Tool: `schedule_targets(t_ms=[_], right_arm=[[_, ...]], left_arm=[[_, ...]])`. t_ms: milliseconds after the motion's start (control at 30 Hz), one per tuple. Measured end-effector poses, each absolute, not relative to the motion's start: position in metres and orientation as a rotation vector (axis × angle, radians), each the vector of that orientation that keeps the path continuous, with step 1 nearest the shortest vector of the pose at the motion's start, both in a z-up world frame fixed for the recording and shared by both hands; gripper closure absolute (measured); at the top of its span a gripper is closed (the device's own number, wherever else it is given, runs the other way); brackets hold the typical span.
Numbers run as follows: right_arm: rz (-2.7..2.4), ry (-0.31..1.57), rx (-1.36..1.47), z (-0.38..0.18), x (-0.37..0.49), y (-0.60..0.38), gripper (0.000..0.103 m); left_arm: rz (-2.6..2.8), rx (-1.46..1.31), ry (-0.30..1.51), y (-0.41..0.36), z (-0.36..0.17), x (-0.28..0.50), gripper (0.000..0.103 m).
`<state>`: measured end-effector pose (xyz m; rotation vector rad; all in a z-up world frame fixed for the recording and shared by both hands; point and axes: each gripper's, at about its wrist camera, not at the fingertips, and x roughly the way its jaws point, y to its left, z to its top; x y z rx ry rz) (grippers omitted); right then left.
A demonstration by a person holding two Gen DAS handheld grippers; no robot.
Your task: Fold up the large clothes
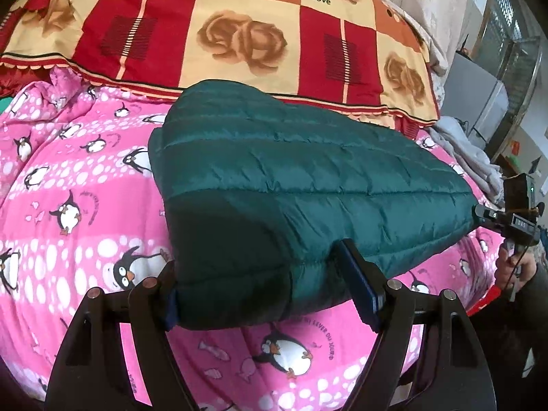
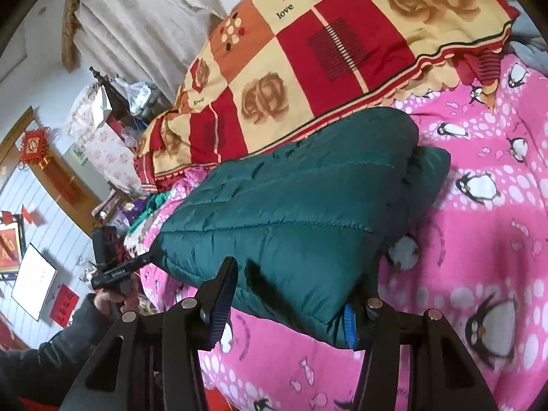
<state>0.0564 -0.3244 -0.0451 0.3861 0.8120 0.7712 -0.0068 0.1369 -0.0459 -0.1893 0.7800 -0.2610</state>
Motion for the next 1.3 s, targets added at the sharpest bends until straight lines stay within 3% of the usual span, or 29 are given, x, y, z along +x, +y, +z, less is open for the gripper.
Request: schedule_targets(t_ms=[300, 467, 533, 567, 600, 833, 1300], right_arm=[[0.629, 0.852, 0.395, -0.047, 0.056, -0.327, 0.048], [0.423, 0.712, 0.304, -0.01, 0.018, -0.335, 0.048], [0.382, 0.67, 0.255, 0.004, -0.002, -0.332, 0.046], [0.36, 0.672, 0.225, 0.008, -0.009, -0.327, 0.046], [0.336, 0.686, 0.192, 0.01, -0.015, -0.322, 0.046], [0.269, 0.819, 0.15, 0.005, -0.043, -0.302, 0.046], [0.349, 0.748, 0.062, 0.041, -0.1, -0.266, 0.046]], left_arm=[[-0.186, -0.183, 0.795, 0.139, -0.048, -0.009, 0.023], [-0.074, -0.175, 0.802, 0.136, -0.04, -0.028, 0.023], [-0.024, -0.181, 0.808, 0.133, -0.037, -0.038, 0.016], [-0.001, -0.186, 0.82, 0.131, -0.036, -0.042, 0.004], [0.023, -0.196, 0.846, 0.127, -0.035, -0.047, 0.0], [0.074, -0.183, 0.822, 0.095, -0.016, -0.081, 0.0], [0.045, -0.139, 0.73, 0.039, 0.036, -0.125, 0.0]])
